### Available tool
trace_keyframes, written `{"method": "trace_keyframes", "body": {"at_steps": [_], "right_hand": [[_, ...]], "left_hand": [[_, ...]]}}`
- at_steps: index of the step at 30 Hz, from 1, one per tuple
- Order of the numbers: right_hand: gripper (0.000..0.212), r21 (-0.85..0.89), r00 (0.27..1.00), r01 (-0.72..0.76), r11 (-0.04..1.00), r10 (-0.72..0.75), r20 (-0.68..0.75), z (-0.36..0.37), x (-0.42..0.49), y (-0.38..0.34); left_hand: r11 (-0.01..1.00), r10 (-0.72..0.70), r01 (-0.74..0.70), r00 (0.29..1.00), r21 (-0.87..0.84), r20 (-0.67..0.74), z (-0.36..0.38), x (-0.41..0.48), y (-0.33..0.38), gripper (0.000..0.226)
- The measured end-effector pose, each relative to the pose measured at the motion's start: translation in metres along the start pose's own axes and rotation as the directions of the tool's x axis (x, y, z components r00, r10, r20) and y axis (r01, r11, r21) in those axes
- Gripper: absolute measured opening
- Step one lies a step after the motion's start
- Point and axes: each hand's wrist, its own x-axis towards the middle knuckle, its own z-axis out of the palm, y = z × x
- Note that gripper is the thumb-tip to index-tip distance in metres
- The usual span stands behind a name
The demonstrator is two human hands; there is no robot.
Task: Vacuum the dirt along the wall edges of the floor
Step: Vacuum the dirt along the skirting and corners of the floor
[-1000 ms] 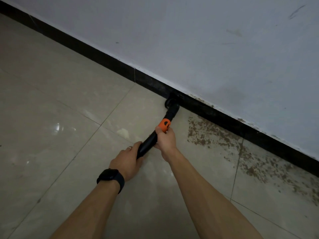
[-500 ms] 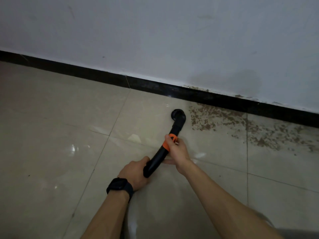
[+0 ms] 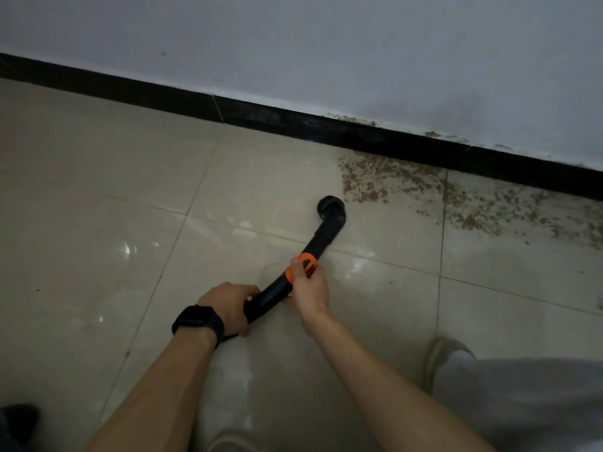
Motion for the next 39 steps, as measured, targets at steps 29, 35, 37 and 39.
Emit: {"method": "trace_keyframes", "body": {"at_steps": [29, 35, 37, 39], "right_hand": [[0.034, 0.015, 1.0, -0.007, 1.0, 0.006, 0.005, -0.022, 0.033, -0.058], [0.045, -0.095, 0.998, 0.064, 0.993, -0.064, 0.004, -0.02, 0.037, -0.057], [0.046, -0.079, 0.997, 0.072, 0.994, -0.069, 0.038, -0.021, 0.036, -0.057], [0.044, -0.074, 0.996, 0.076, 0.994, -0.072, 0.054, -0.022, 0.037, -0.057]], "left_hand": [[0.993, 0.08, -0.105, 0.943, -0.059, -0.324, -0.003, 0.011, 0.034, 0.056], [0.991, 0.093, -0.122, 0.931, -0.061, -0.353, -0.005, 0.015, 0.034, 0.061], [0.991, 0.095, -0.124, 0.926, -0.057, -0.366, -0.007, 0.017, 0.035, 0.059], [0.99, 0.092, -0.124, 0.921, -0.063, -0.38, -0.009, 0.019, 0.037, 0.055]]}}
